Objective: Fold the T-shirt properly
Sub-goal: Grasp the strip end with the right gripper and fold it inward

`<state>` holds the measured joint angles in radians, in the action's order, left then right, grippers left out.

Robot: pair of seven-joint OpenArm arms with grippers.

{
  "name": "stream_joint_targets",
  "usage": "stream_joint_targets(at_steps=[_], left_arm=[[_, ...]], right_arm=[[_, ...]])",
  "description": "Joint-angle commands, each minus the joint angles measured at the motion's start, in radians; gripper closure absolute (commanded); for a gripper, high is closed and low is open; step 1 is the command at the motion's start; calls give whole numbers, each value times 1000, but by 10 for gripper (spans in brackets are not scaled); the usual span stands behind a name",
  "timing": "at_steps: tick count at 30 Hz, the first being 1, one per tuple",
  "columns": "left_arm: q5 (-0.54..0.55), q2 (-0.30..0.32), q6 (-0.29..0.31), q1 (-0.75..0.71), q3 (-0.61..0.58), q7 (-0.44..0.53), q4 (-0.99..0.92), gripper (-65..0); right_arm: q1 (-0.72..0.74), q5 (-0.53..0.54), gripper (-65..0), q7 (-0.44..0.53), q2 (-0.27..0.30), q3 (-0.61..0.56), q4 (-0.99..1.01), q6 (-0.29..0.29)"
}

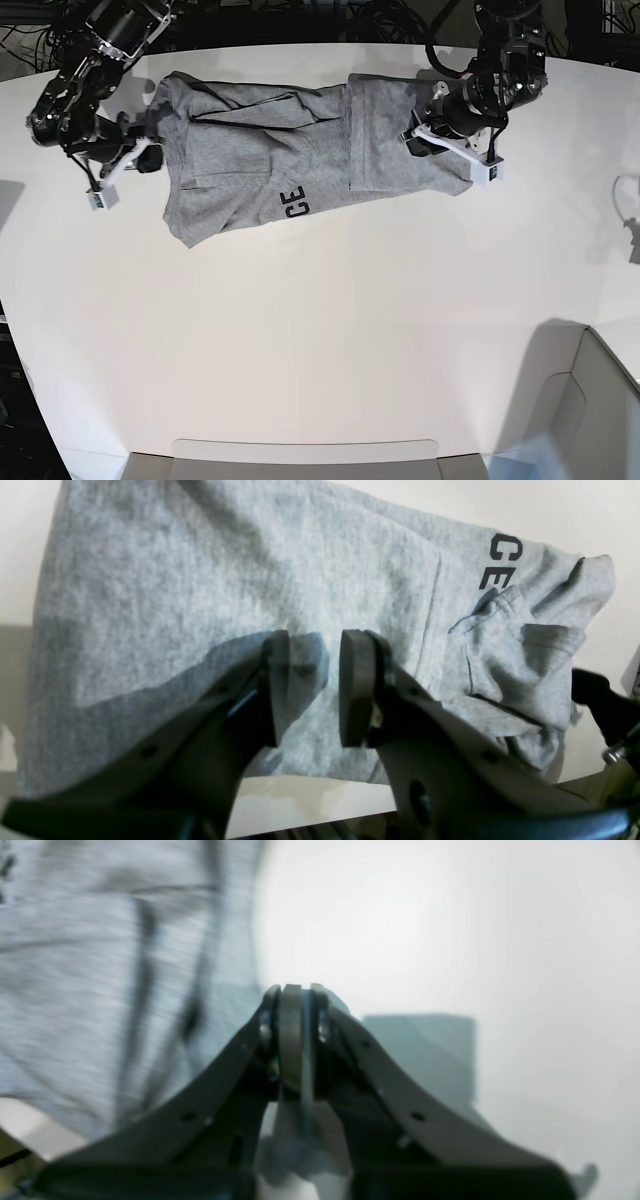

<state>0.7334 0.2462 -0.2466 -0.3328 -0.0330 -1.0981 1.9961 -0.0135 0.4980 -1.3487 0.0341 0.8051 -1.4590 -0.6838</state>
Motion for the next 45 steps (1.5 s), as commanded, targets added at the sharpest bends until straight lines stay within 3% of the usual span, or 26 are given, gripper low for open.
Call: stream_joint_targets(at_steps=[1,10,14,16,20,25,36,41,45], left_arm=[[7,5,3,2,0,2,16,-165],[7,5,3,2,0,0,16,-165],[7,5,3,2,0,0,16,-165],[7,5,3,2,0,0,16,-165],[7,5,3,2,6,0,18,-165],[7,5,3,-18,11,0,22,-165],[12,3,3,-19,9,0,22,-165],[12,0,3,-19,2,0,22,-165],[10,3,3,-19,3,0,22,-165]], right_arm=[[4,-48,-41,-48,-4,-28,20,-14],[-3,-28,-40,-48,-50,-241,129,-14],[-10,-95,-32,-24,-53,-293,123,-14],[-7,-134,0,-13,-53,-293,119,-14],[14,-212,0,8,-53,-287,114,-14],[59,-195,0,59,-44,-155,114,-14],[178,-190,0,99,94,-89,125,-14],[157,-193,0,73,102,-91,114,-14],[145,-167,-152,1,111,-89,80,-14]])
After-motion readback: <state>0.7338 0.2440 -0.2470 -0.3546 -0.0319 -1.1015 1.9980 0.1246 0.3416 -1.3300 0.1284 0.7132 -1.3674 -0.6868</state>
